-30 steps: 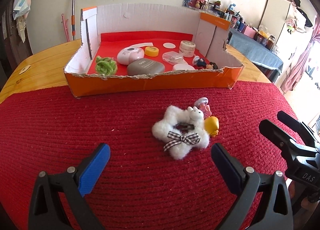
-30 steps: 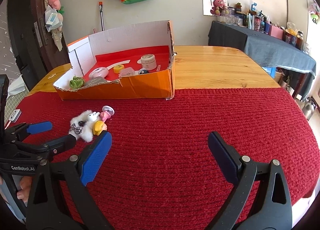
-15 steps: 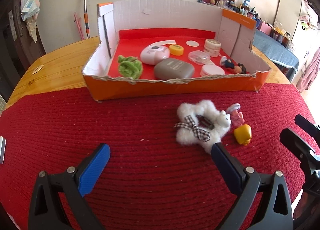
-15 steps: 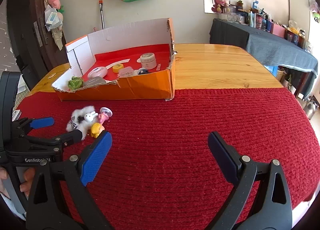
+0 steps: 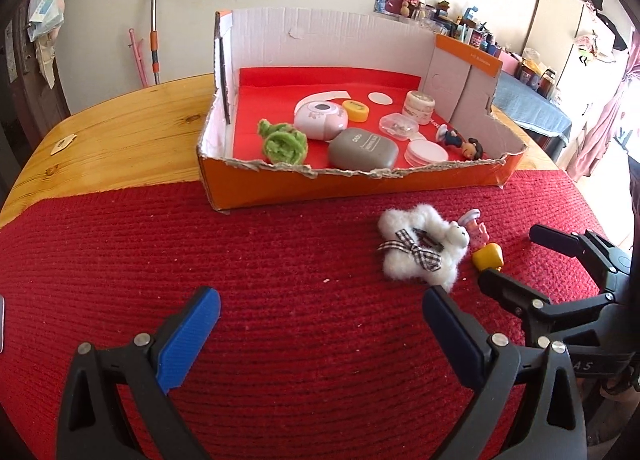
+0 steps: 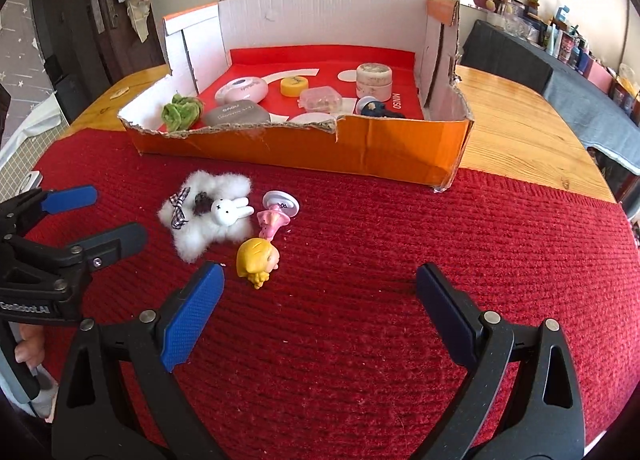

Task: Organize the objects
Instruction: 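Move both open tools toward the white plush bunny and yellow duck, then grasp the white plush bunny with the left tool while the right tool grasps the yellow duck, then carry the plush bunny and yellow duck up into the orange box, then lower both items onto the box floor and open both tools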

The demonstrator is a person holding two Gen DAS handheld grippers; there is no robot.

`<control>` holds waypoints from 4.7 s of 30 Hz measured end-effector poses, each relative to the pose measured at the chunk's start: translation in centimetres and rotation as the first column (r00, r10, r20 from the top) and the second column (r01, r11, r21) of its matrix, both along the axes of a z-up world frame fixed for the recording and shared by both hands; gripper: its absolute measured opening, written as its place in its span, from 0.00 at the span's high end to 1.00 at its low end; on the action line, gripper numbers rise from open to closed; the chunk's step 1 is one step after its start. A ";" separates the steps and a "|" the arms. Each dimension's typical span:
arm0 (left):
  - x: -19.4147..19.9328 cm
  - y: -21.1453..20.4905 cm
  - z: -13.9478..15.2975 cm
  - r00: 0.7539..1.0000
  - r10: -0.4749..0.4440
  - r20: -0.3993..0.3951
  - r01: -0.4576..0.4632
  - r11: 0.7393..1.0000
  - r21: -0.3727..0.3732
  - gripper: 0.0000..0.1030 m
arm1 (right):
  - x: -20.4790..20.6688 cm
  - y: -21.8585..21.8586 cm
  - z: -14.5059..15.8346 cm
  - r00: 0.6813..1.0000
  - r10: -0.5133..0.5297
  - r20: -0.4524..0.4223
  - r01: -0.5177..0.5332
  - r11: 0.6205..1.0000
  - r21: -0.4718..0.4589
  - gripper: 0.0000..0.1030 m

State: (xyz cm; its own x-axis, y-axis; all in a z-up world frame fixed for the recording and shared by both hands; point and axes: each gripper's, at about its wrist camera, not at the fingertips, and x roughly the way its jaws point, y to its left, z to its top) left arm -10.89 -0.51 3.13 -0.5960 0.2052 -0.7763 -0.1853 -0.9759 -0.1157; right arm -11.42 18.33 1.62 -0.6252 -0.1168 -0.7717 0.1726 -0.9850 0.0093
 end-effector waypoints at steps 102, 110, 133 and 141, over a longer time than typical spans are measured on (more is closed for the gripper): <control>-22.6 3.2 2.5 0.987 -0.079 0.142 0.092 0.992 -0.088 0.58 | -25.3 0.0 3.6 0.957 0.158 0.242 -0.181 0.980 0.078 0.81; -23.3 2.8 1.4 0.980 -0.069 0.187 0.087 0.992 -0.088 0.58 | -26.3 0.3 2.4 0.941 0.161 0.296 -0.186 0.981 0.056 0.81; -23.3 2.6 1.3 0.977 -0.074 0.198 0.095 0.990 -0.102 0.57 | -26.1 1.6 2.2 0.939 0.164 0.303 -0.194 0.979 0.071 0.81; -23.6 3.1 1.1 0.978 -0.071 0.194 0.093 0.990 -0.106 0.54 | -26.0 2.4 2.3 0.938 0.166 0.305 -0.194 0.979 0.065 0.81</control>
State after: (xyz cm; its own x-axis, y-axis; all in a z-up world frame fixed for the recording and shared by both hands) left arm -34.46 2.61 4.23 -0.4204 0.1511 -0.8947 -0.2510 -0.9669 -0.0454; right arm -37.45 20.76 3.92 -0.3417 -0.1255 -0.9314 0.3504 -0.9366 -0.0024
